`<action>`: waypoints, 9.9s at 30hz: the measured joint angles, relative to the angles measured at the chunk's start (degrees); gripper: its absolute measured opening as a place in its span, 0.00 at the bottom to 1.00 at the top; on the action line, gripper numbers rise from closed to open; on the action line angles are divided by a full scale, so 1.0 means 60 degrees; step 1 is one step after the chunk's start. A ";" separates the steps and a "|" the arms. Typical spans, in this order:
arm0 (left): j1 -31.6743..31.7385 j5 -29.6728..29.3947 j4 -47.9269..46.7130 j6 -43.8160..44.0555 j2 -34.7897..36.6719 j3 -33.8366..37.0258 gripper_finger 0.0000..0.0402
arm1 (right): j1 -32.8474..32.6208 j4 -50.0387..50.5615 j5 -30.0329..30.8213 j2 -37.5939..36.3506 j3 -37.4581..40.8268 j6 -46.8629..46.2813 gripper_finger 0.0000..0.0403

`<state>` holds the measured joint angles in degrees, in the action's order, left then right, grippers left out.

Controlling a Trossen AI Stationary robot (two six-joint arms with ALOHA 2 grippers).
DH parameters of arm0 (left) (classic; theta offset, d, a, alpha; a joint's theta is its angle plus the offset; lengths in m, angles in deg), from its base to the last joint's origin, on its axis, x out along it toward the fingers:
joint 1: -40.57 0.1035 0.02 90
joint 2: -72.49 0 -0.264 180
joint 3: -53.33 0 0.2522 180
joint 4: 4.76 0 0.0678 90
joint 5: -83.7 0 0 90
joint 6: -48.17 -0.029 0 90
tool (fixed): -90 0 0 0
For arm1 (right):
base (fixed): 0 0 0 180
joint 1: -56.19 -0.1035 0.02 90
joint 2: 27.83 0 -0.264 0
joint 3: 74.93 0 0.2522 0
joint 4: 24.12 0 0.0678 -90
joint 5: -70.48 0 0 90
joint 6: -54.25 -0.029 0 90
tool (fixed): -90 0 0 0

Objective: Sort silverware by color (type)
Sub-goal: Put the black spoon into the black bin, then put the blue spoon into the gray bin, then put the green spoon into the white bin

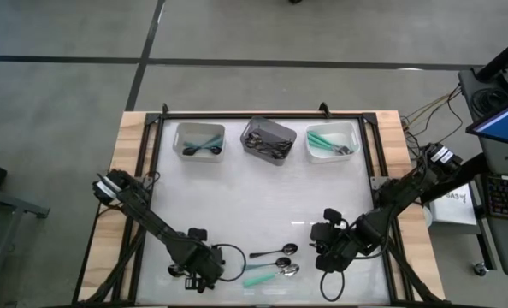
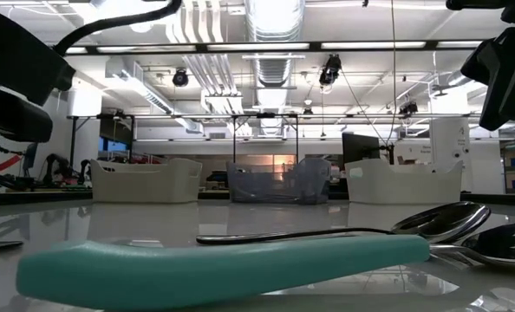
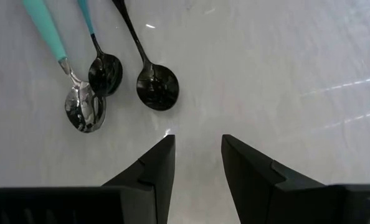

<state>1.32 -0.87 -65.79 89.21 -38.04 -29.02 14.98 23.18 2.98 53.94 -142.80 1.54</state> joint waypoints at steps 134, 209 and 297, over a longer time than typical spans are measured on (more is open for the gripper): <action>0.2132 -0.1509 0.3429 -0.2752 -0.3117 -0.3920 0.01 | -0.0026 0.0073 -0.0751 0.0000 0.0000 -0.0218 0.31; 1.1732 -0.5828 0.2004 -0.5725 0.5691 0.3117 0.19 | -0.0004 0.0069 0.0361 0.0000 0.0004 -0.0120 0.31; -0.2071 -1.5915 0.4897 -0.1708 0.0551 -0.3261 0.20 | 0.1147 -0.4338 -0.2961 0.5314 -0.3252 0.5017 0.07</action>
<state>-11.11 -96.37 -36.41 78.96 -34.73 -48.59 21.86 -2.84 -14.78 85.83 -162.32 31.64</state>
